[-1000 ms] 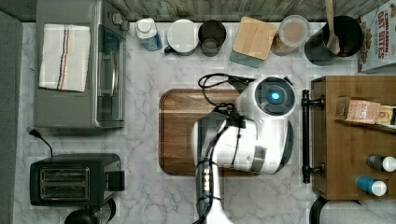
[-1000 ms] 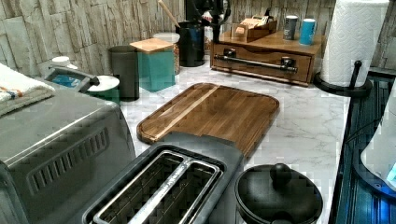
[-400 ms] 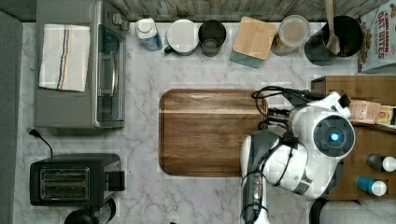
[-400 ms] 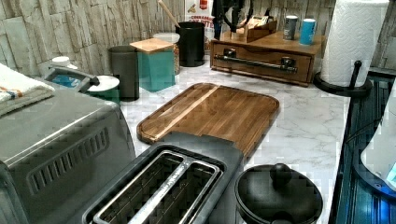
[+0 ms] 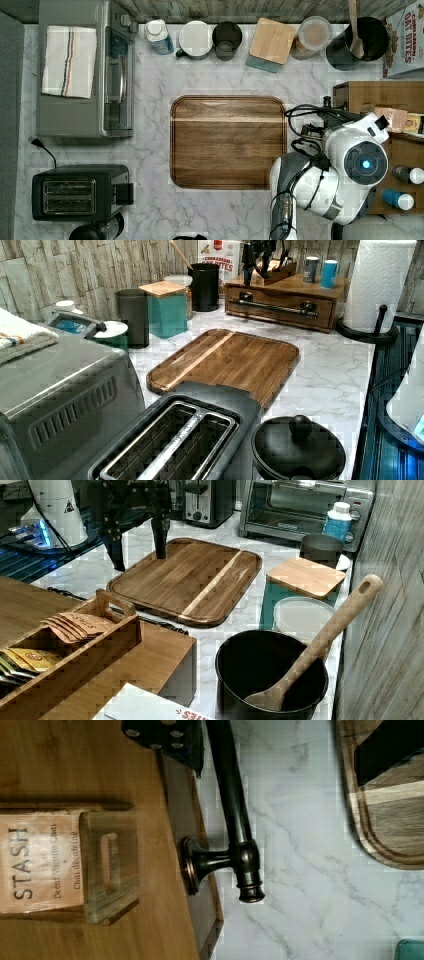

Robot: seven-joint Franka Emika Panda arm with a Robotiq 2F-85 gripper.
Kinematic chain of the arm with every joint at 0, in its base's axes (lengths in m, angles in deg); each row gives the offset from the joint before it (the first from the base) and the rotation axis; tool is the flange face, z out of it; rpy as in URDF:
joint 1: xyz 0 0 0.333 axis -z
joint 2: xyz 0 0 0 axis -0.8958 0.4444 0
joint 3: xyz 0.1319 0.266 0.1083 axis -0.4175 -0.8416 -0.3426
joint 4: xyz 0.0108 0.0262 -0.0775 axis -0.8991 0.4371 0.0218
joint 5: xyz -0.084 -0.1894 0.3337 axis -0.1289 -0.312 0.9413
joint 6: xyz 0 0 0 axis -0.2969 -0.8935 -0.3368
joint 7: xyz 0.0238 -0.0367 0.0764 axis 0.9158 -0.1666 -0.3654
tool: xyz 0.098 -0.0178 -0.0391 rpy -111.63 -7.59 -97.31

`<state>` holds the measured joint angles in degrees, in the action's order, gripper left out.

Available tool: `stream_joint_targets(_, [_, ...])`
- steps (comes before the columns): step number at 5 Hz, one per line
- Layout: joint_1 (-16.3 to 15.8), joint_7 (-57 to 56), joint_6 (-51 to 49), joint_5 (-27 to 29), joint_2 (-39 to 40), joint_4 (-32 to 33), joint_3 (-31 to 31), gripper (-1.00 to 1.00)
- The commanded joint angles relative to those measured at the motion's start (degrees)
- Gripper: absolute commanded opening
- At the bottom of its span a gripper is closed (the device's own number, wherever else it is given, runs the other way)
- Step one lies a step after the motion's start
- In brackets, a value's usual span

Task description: Open the drawer.

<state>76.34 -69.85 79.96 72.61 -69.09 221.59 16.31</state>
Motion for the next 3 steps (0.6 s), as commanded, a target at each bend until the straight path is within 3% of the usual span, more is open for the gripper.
stream_joint_targets(1, [0.3, -5.8, 3.8, -2.8, 2.8, 3.6, 0.5, 1.00])
stream_joint_targets(2, [3.1, -2.6, 5.0, -7.5, 4.8, 3.6, -1.2, 1.00])
stream_joint_targets(3, [2.4, -5.8, 9.2, -6.6, 7.3, 3.5, 1.6, 1.00])
